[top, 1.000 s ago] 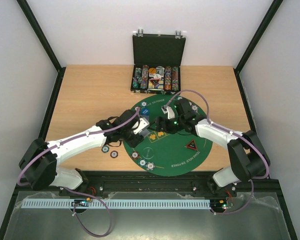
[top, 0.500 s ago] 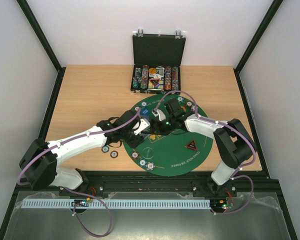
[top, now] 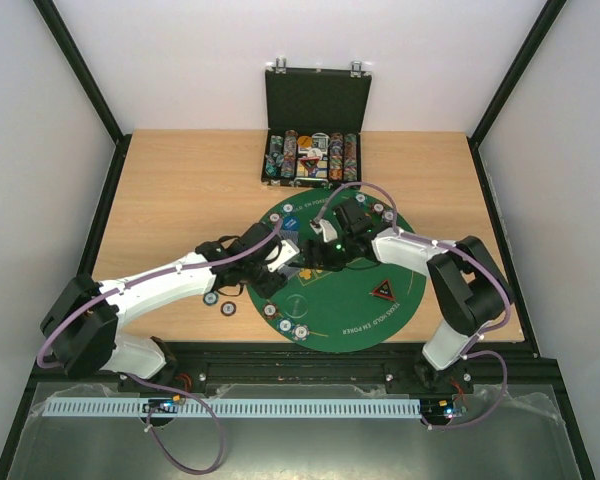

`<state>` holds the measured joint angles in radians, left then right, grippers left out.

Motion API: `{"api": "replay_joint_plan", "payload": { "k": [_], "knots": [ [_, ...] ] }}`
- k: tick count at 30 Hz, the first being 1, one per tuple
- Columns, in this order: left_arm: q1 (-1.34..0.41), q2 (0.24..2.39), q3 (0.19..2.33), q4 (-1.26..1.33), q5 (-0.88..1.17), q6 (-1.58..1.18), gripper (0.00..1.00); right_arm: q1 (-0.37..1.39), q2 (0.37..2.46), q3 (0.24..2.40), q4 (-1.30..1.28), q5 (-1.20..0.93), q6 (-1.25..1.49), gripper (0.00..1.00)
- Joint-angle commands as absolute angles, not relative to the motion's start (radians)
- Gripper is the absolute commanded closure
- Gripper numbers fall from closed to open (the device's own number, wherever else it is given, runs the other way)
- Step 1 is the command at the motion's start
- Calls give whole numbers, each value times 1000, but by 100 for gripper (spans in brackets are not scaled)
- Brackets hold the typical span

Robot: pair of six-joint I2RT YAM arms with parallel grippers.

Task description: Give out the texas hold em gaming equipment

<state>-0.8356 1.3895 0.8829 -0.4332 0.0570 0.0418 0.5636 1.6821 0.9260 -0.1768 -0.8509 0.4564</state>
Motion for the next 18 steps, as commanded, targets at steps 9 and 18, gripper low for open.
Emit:
{"api": "replay_joint_plan", "payload": {
  "k": [9,18],
  "knots": [
    [-842,1394,881,-427,54,48,42,514,1622,893,-173,-866,487,24],
    [-843,1396,882,-427,48,48,42,516,1578,867,-97,-1004,529,61]
  ]
}}
